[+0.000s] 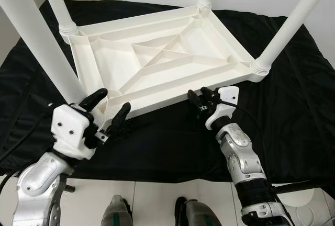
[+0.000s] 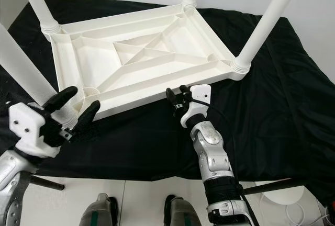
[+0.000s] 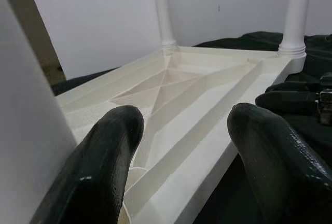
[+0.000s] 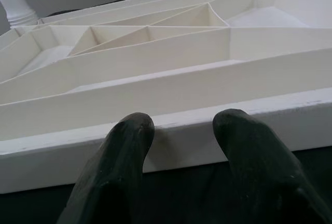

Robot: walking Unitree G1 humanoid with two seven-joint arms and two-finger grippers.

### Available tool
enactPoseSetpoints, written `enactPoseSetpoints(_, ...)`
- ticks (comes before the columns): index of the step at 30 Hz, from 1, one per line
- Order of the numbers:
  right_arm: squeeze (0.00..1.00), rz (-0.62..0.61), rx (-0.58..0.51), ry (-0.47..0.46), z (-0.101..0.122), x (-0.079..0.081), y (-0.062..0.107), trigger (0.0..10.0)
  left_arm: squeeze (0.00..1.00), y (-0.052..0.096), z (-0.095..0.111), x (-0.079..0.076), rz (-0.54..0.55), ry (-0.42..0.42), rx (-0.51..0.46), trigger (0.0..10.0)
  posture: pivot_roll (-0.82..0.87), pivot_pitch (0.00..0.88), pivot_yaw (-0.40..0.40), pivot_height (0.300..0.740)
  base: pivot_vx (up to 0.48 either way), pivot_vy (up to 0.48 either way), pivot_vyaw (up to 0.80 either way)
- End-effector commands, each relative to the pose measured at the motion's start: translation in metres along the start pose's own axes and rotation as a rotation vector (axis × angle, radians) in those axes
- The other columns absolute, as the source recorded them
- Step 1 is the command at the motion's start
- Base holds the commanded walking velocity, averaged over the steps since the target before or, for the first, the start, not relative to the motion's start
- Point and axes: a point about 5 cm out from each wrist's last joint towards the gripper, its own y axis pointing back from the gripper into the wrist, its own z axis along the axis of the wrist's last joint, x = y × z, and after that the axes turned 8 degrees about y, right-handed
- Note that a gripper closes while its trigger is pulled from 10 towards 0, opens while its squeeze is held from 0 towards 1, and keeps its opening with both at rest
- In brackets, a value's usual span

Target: Building children table

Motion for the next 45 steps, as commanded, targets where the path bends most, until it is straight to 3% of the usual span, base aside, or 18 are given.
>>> enactPoseSetpoints(1,0.00,0.034,-0.014,0.008,0.002,0.005,-0.006,10.0,0.00,0.006,0.007,0.005,0.136,0.003,-0.054,10.0,0.27,0.167,-0.034,0.740,0.000,0.000,0.00)
enactPoseSetpoints(6,0.00,0.043,-0.017,0.007,0.002,0.005,-0.010,10.0,0.00,0.011,0.008,0.004,0.129,0.017,-0.052,10.0,0.28,0.169,-0.042,0.740,0.000,0.000,0.00)
enactPoseSetpoints(12,0.00,0.105,-0.027,-0.005,0.002,0.016,-0.022,10.0,0.00,0.039,0.016,0.008,0.166,-0.020,-0.015,10.0,0.33,0.189,-0.062,0.740,0.000,0.000,0.00)
enactPoseSetpoints(20,0.00,0.127,-0.028,-0.005,0.000,0.020,-0.025,10.0,0.00,0.053,0.019,0.011,0.188,-0.029,0.006,10.0,0.34,0.195,-0.069,0.740,0.000,0.000,0.00)
enactPoseSetpoints(26,0.00,0.131,-0.031,-0.003,-0.001,0.019,-0.026,10.0,0.00,0.068,0.016,0.025,0.218,-0.074,0.062,10.0,0.34,0.196,-0.069,0.740,0.000,0.000,0.00)
enactPoseSetpoints(27,0.00,0.129,-0.031,-0.001,-0.001,0.018,-0.026,10.0,0.00,0.076,0.012,0.036,0.242,-0.080,0.089,10.0,0.33,0.193,-0.065,0.740,0.000,0.000,0.00)
enactPoseSetpoints(28,0.00,0.129,-0.031,-0.001,-0.001,0.018,-0.026,10.0,0.00,0.076,0.012,0.036,0.242,-0.080,0.089,10.0,0.33,0.193,-0.065,0.740,0.000,0.000,0.00)
enactPoseSetpoints(29,0.00,0.126,-0.031,0.000,-0.001,0.018,-0.026,10.0,0.00,0.086,0.006,0.052,0.283,-0.102,0.127,10.0,0.33,0.188,-0.061,0.740,0.000,0.000,0.00)
enactPoseSetpoints(30,0.00,0.126,-0.031,0.000,-0.001,0.018,-0.026,10.0,0.00,0.086,0.006,0.052,0.283,-0.102,0.127,10.0,0.33,0.188,-0.061,0.740,0.000,0.000,0.00)
enactPoseSetpoints(31,0.00,0.121,-0.033,0.000,-0.002,0.018,-0.026,10.0,0.00,0.101,-0.001,0.073,0.330,-0.110,0.174,10.0,0.33,0.185,-0.059,0.740,0.000,0.000,0.00)
enactPoseSetpoints(35,0.00,0.121,-0.036,0.000,-0.003,0.018,-0.026,10.0,0.00,0.104,-0.003,0.080,0.331,-0.124,0.190,10.0,0.32,0.176,-0.055,0.740,0.000,0.000,0.00)
enactPoseSetpoints(36,0.00,0.119,-0.038,0.000,-0.003,0.018,-0.026,10.0,0.00,0.106,-0.005,0.089,0.335,-0.155,0.205,10.0,0.32,0.172,-0.053,0.740,0.000,0.000,0.00)
enactPoseSetpoints(39,0.00,0.105,-0.046,0.002,-0.003,0.018,-0.023,10.0,0.00,0.100,-0.012,0.132,0.360,-0.225,0.231,10.0,0.29,0.152,-0.047,0.740,0.000,0.000,0.00)
enactPoseSetpoints(45,0.00,0.098,-0.047,0.008,-0.003,0.017,-0.021,10.0,0.00,0.081,-0.020,0.154,0.358,-0.226,0.202,10.0,0.25,0.140,-0.052,0.740,0.000,0.000,0.00)
